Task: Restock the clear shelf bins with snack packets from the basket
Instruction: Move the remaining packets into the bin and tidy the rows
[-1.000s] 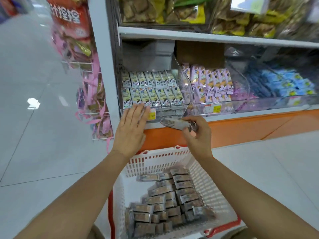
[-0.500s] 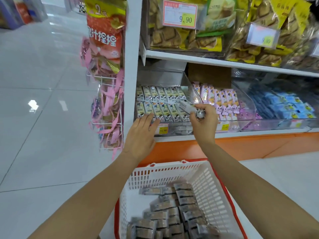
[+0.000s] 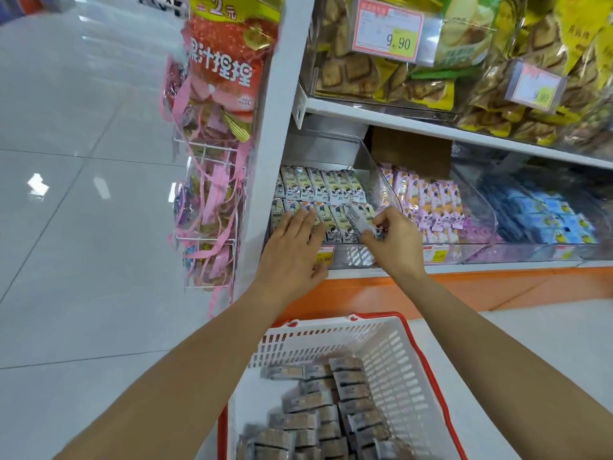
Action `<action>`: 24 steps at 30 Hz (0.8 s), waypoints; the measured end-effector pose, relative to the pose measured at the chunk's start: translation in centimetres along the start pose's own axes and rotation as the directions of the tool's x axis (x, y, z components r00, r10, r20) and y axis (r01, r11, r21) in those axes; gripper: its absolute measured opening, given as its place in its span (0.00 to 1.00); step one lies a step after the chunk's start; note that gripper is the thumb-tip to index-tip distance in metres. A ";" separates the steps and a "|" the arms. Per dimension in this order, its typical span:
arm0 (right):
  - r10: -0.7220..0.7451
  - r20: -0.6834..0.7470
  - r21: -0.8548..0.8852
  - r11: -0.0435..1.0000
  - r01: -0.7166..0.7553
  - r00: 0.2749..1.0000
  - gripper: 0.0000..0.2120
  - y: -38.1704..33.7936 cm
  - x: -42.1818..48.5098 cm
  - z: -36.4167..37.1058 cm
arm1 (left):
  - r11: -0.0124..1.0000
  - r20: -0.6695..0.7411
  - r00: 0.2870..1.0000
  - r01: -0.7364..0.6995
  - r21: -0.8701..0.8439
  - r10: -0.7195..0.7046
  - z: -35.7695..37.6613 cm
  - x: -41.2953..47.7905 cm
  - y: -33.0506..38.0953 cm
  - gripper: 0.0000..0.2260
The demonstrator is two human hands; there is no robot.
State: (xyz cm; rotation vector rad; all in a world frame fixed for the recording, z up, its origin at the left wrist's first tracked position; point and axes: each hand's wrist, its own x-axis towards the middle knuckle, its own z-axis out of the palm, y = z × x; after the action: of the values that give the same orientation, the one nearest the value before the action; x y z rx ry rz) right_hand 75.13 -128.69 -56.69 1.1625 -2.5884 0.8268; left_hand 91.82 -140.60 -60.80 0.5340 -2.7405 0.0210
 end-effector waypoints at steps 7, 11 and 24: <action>-0.007 -0.028 -0.075 0.997 0.005 1.000 0.14 -0.5 2.8 0.2 | 1.000 0.032 0.999 0.012 -0.010 -0.012 0.5 0.6 0.0 0.31; -0.093 0.014 -0.208 0.974 0.094 0.996 0.17 -1.9 5.6 0.8 | 0.999 0.026 0.999 0.027 -0.026 -0.026 0.7 0.8 0.1 0.30; -0.084 0.170 -0.480 0.863 0.157 0.982 0.15 -2.7 8.6 2.5 | 0.998 -0.055 0.998 0.023 -0.066 -0.027 1.6 0.6 -0.1 0.27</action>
State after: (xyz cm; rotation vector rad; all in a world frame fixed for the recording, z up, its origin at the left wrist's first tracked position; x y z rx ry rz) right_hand 71.43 -136.95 -54.40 1.2338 -2.5731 0.0370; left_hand 90.80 -141.08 -62.09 0.5409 -2.6703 -0.0588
